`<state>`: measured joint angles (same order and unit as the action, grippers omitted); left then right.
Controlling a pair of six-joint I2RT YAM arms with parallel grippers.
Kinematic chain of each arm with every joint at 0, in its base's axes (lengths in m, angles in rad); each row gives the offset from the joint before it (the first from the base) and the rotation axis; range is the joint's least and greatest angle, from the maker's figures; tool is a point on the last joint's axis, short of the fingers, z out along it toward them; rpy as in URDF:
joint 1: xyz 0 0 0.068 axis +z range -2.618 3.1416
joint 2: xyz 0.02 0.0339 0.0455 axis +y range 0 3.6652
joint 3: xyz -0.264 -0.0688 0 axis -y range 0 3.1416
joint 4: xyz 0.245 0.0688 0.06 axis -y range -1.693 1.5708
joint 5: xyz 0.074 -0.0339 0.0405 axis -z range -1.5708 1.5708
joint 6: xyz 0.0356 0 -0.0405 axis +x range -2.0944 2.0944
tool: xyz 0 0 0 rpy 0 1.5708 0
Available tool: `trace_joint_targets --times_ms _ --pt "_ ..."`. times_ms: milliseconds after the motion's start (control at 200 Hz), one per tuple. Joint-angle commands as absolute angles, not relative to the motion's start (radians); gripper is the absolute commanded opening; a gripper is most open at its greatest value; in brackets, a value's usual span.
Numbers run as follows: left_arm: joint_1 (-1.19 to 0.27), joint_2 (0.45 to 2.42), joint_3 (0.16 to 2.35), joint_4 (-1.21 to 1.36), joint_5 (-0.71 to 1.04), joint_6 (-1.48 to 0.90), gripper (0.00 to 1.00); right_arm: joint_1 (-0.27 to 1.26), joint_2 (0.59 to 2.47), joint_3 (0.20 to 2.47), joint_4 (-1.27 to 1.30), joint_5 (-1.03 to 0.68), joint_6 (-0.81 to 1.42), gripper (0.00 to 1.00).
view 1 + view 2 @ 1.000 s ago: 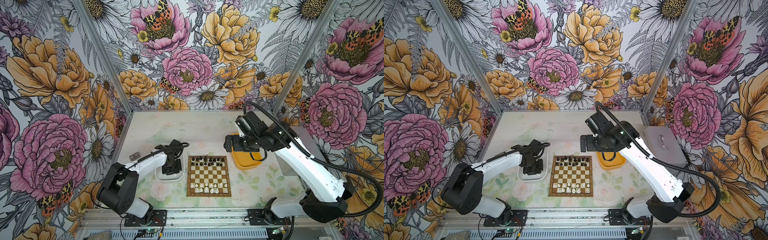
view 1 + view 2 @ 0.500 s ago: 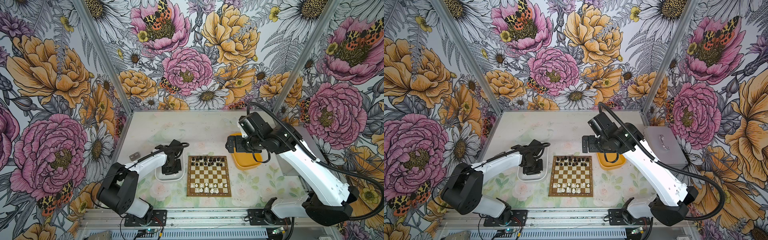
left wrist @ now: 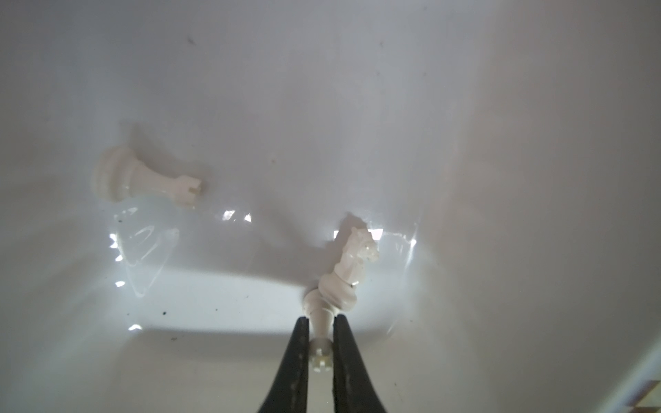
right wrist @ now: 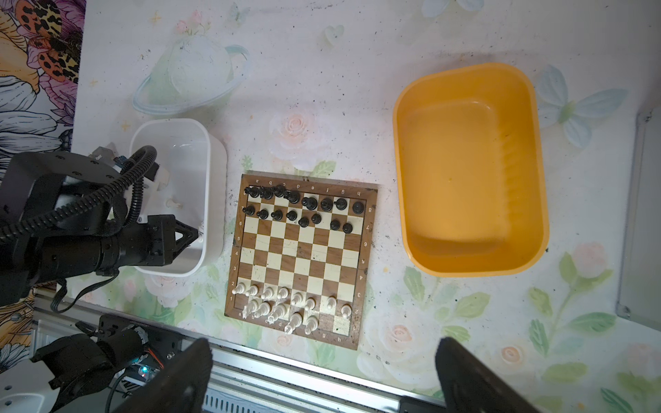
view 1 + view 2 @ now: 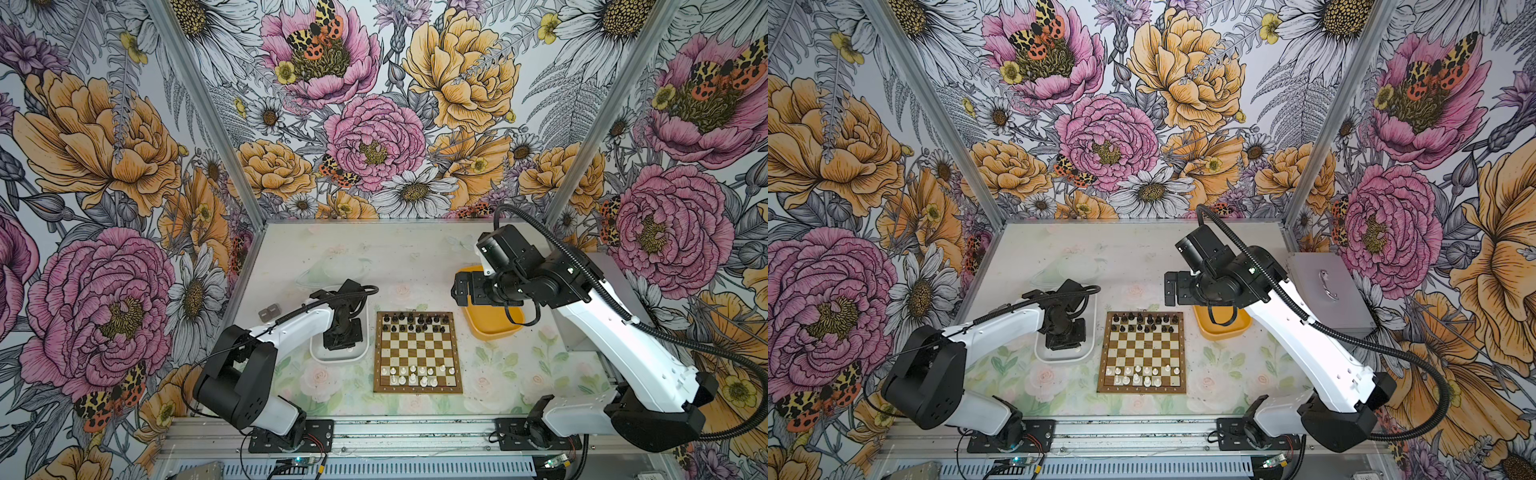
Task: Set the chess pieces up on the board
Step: 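Lift the white piece with the left gripper out of the tray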
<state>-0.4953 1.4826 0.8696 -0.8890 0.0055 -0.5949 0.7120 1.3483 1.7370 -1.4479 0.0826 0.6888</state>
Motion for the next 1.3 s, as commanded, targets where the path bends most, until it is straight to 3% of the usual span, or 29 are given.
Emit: trace_joint_targets --times_ms 0,465,781,961,1296 --pt "-0.500 1.457 0.872 -0.906 -0.028 -0.584 0.09 0.716 1.335 1.734 -1.440 0.102 0.694 1.00" --pt "-0.434 1.384 1.027 -1.087 -0.051 -0.519 0.06 0.718 1.329 1.726 -1.427 0.097 0.689 1.00" --pt "-0.462 1.316 1.132 -1.222 -0.032 -0.544 0.05 0.719 1.294 1.663 -1.383 0.077 0.670 1.00" --pt "-0.559 1.233 1.119 -1.258 -0.049 -0.644 0.05 0.727 1.222 1.559 -1.336 0.057 0.664 1.00" --pt "-0.873 1.124 1.031 -1.259 -0.158 -0.958 0.05 0.744 1.055 1.426 -1.327 0.017 0.649 1.00"
